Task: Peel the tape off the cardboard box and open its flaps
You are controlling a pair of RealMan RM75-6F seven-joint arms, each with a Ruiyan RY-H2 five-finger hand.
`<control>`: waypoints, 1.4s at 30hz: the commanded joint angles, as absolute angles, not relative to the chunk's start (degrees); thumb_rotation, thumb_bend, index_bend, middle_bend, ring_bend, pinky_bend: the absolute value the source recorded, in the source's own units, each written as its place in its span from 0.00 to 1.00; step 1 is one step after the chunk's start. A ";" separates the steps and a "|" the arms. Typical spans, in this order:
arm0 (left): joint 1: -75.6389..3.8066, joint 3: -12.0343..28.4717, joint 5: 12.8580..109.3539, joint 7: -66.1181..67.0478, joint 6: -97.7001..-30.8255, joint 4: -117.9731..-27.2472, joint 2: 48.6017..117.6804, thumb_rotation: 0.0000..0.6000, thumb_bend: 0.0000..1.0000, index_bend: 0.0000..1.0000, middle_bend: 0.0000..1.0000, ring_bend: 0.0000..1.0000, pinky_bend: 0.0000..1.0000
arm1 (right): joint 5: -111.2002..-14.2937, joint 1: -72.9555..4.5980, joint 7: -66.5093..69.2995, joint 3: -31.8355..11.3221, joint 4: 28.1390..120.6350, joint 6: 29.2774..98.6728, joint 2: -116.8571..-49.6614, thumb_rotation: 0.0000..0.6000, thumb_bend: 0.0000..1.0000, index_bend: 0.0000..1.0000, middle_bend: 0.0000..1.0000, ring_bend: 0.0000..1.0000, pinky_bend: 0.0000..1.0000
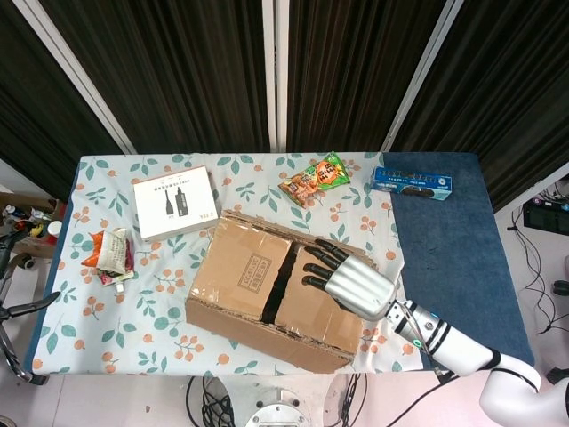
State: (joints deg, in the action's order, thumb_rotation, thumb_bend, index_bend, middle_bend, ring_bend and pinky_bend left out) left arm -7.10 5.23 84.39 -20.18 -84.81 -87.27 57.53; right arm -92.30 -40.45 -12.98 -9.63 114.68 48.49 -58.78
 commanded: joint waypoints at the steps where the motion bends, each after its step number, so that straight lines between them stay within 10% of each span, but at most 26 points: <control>1: -7.01 5.16 84.38 -20.64 -84.77 -86.78 57.67 0.75 0.00 0.08 0.13 0.11 0.19 | -87.51 -42.86 -17.87 -10.17 115.26 45.30 -61.05 1.00 1.00 0.29 0.21 0.00 0.00; 29: -6.20 5.00 84.01 -23.91 -84.46 -84.93 56.94 0.75 0.00 0.08 0.13 0.10 0.19 | -73.22 -49.92 -30.36 -7.56 110.76 42.67 -70.28 1.00 1.00 0.24 0.24 0.00 0.00; 42: -6.37 4.88 84.02 -23.39 -83.77 -85.82 56.47 0.74 0.00 0.08 0.13 0.11 0.19 | -73.37 -50.17 -29.76 -7.39 110.93 46.55 -70.25 1.00 1.00 0.49 0.41 0.00 0.00</control>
State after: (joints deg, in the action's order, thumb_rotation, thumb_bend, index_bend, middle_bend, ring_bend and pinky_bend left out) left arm -6.37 4.88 84.02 -23.38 -83.77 -85.82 56.48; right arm -73.02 -50.30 -30.10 -7.39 110.90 46.23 -70.43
